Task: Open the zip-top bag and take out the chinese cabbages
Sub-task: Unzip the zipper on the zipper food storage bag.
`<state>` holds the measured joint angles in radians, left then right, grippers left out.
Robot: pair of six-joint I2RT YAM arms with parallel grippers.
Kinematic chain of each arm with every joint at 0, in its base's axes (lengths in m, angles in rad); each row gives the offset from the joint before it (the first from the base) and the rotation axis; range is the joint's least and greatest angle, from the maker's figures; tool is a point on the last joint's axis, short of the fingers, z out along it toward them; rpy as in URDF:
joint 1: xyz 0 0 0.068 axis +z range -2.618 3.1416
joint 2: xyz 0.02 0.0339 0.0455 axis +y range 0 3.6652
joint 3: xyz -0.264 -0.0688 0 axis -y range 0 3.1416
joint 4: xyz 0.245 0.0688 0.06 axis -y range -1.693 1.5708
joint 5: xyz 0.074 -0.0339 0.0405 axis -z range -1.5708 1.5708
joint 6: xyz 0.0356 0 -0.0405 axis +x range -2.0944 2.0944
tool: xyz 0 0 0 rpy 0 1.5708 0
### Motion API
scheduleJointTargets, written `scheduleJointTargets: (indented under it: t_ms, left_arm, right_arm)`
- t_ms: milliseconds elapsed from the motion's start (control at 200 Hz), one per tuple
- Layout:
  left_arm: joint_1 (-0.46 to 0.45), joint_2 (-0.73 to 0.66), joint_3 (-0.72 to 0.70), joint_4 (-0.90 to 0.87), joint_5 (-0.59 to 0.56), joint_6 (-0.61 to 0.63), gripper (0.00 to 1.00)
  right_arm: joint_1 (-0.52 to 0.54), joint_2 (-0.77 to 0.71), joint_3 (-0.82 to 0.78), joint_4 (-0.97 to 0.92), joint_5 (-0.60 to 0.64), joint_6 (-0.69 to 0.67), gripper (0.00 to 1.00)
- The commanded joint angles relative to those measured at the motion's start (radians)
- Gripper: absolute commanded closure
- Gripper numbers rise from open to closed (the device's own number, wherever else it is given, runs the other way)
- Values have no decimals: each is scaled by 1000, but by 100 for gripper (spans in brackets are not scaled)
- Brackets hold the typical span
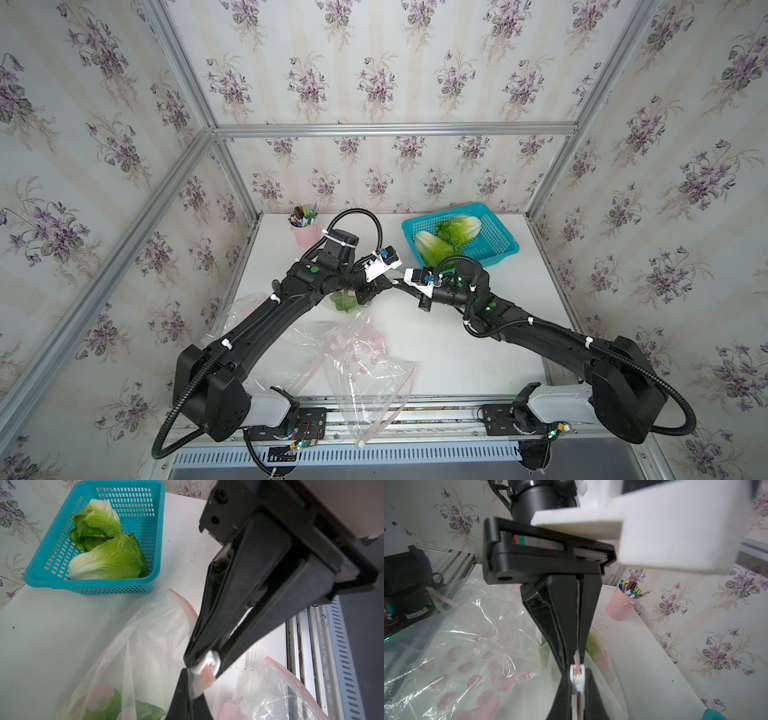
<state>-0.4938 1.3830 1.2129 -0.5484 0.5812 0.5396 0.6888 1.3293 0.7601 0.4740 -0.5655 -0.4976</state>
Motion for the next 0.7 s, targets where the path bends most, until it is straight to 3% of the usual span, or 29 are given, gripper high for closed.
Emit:
scheduleJointTargets:
  t_ms: [0,530,550,595,614,674,694]
  left_arm:
    - [7,-13,-5,5,36,17,100]
    - [21,-32,-22,6,90,23,100]
    - [21,-30,-21,5,94,20,91]
    - [21,-24,-21,4,112,16,52]
    - [19,-24,-22,4,115,14,40]
    - [10,-19,-26,5,115,19,26]
    - [6,-18,-26,5,110,21,14]
  right_arm:
    - [-1,5,-8,-9,2,-23,100]
    - [-20,2,-38,12,16,-25,100]
    - [-21,2,-39,12,15,-25,100]
    - [-21,2,-35,13,12,-22,100]
    - [-21,1,-34,14,10,-21,100]
    - [-21,1,-30,16,7,-17,100]
    - [-21,1,-30,15,4,-16,100]
